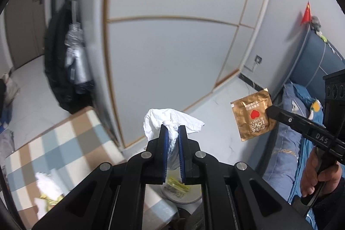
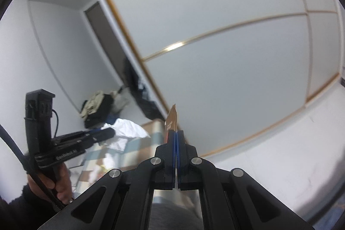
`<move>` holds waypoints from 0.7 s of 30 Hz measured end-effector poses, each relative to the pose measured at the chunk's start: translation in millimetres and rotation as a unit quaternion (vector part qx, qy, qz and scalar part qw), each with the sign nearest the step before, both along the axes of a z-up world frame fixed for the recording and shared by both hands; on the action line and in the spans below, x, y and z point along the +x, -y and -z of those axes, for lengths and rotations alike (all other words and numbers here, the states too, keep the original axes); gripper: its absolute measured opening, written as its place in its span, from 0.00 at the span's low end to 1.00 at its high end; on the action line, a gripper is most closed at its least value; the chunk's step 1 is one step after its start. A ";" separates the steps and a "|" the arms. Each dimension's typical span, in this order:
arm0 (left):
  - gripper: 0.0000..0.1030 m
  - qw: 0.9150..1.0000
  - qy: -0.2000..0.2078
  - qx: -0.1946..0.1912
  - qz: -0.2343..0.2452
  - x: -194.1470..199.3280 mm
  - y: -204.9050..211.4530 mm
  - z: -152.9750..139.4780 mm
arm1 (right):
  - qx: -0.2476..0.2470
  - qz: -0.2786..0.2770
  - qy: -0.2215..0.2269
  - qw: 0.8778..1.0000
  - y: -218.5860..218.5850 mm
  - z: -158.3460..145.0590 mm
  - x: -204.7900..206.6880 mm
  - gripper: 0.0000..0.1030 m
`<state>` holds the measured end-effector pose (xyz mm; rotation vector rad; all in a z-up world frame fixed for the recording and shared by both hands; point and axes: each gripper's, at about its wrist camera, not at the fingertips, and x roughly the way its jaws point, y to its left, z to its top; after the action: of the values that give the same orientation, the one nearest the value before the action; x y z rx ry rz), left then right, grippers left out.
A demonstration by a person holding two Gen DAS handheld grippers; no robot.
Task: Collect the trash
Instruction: 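Carry the tissue and gold packet in both grippers over to the white bin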
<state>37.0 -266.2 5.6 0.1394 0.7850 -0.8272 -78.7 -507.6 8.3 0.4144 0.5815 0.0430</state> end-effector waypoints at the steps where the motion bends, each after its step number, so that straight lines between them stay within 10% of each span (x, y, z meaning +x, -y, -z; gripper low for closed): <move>1: 0.05 1.000 -0.004 0.006 0.005 0.4 7.7 5.0 | -0.001 0.007 -0.009 1.000 6.8 7.4 -0.6 0.00; 21: 0.05 0.978 -0.181 0.107 0.004 23.3 68.0 130.1 | 0.116 0.041 -0.212 0.970 70.2 198.9 40.1 0.00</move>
<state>60.4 -334.3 -124.5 0.1871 1.2180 -0.7829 -38.6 -577.8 -190.6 0.6832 0.9852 -0.0591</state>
